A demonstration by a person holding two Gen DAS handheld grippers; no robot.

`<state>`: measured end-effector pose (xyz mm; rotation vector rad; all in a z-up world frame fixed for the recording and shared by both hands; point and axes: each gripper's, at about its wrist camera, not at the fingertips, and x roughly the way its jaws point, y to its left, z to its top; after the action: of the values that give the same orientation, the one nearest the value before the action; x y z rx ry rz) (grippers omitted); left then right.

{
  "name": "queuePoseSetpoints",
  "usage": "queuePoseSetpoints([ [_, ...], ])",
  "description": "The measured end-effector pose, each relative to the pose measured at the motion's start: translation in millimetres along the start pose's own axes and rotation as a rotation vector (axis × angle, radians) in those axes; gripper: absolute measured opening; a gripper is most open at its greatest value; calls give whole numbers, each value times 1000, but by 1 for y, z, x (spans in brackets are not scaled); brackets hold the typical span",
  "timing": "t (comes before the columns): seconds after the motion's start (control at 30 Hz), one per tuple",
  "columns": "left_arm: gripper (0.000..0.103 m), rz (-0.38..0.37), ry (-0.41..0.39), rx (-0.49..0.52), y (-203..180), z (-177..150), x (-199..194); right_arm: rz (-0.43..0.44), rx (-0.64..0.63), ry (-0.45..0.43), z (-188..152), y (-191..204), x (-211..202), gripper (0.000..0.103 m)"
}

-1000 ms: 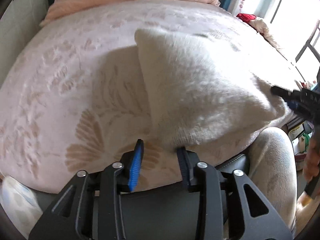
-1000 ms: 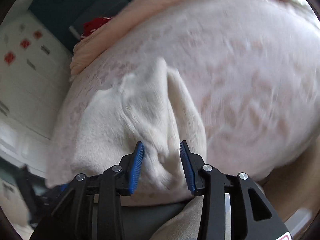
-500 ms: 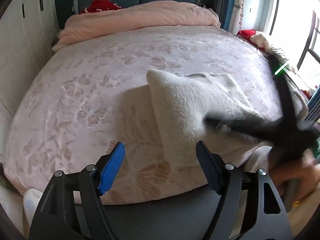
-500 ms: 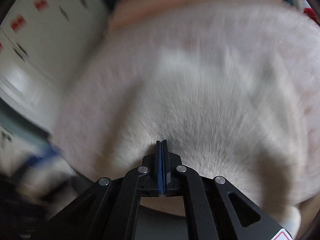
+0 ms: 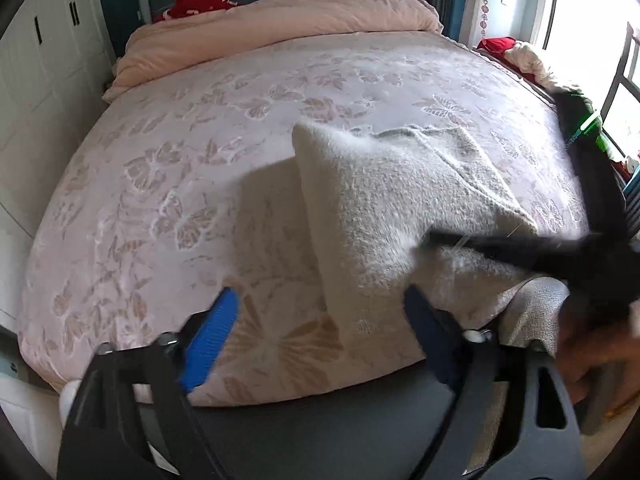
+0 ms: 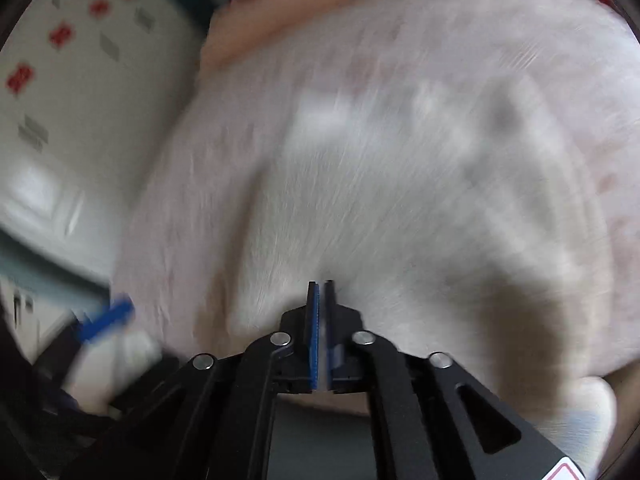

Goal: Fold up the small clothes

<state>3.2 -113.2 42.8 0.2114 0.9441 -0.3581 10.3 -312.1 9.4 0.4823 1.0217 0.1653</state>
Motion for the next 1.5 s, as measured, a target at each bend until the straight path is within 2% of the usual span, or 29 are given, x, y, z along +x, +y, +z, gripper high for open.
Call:
queuePoseSetpoints([
  [0.03,87,-7,-4,-4,0,2,0,-31,10,-45,6,-5,-12,33],
  [0.1,87,-21,-3,-13,-2,5,3,-122,46,-113,20,-28,-30,46],
  [0.17,87,-35,18,-20,-7,11,11,-201,114,-111,34,-59,-27,46],
  [0.27,87,-57,29,-21,-16,20,19,-192,183,-14,47,-87,7,49],
  [0.3,87,-57,33,-17,-19,23,22,-193,173,8,52,-92,15,42],
  [0.33,87,-58,42,-13,-24,27,26,-195,137,22,57,-88,24,13],
  [0.37,87,-60,46,-10,-26,29,27,-189,114,9,56,-85,19,13],
  [0.5,87,-72,49,2,-37,42,32,-147,45,-174,71,-56,-35,10],
  [0.53,87,-74,51,4,-39,44,34,-150,45,-187,72,-57,-41,10],
  [0.57,87,-78,56,7,-42,46,37,-162,53,-186,68,-63,-43,10],
  [0.6,87,-82,62,8,-44,48,40,-208,61,-146,60,-77,-30,11],
  [0.67,87,-89,80,11,-50,49,49,-299,63,-2,50,-102,13,13],
  [0.7,87,-90,103,14,-53,50,57,-299,79,12,41,-111,23,16],
  [0.73,87,-90,120,14,-55,50,62,-280,95,-32,37,-112,19,18],
  [0.8,87,-93,143,4,-56,49,68,-235,129,-64,41,-107,1,24],
  [0.87,87,-103,164,-23,-53,48,72,-219,151,-105,41,-103,-18,45],
  [0.9,89,-113,168,-37,-52,48,74,-225,147,-118,38,-102,-24,64],
  [0.93,90,-114,176,-50,-51,47,76,-237,144,-122,36,-100,-27,71],
  [1.03,92,-114,194,-59,-49,47,82,-266,159,-95,24,-107,-25,75],
  [1.1,93,-110,199,-62,-49,47,85,-247,202,-61,14,-117,-17,76],
  [1.2,96,-108,218,-72,-49,45,93,-171,295,-59,7,-129,-13,80],
  [1.4,98,-98,219,-87,-45,45,111,-43,380,-71,-2,-149,-3,86],
  [1.5,98,-131,225,-141,-38,44,128,4,399,-82,-2,-155,2,89],
])
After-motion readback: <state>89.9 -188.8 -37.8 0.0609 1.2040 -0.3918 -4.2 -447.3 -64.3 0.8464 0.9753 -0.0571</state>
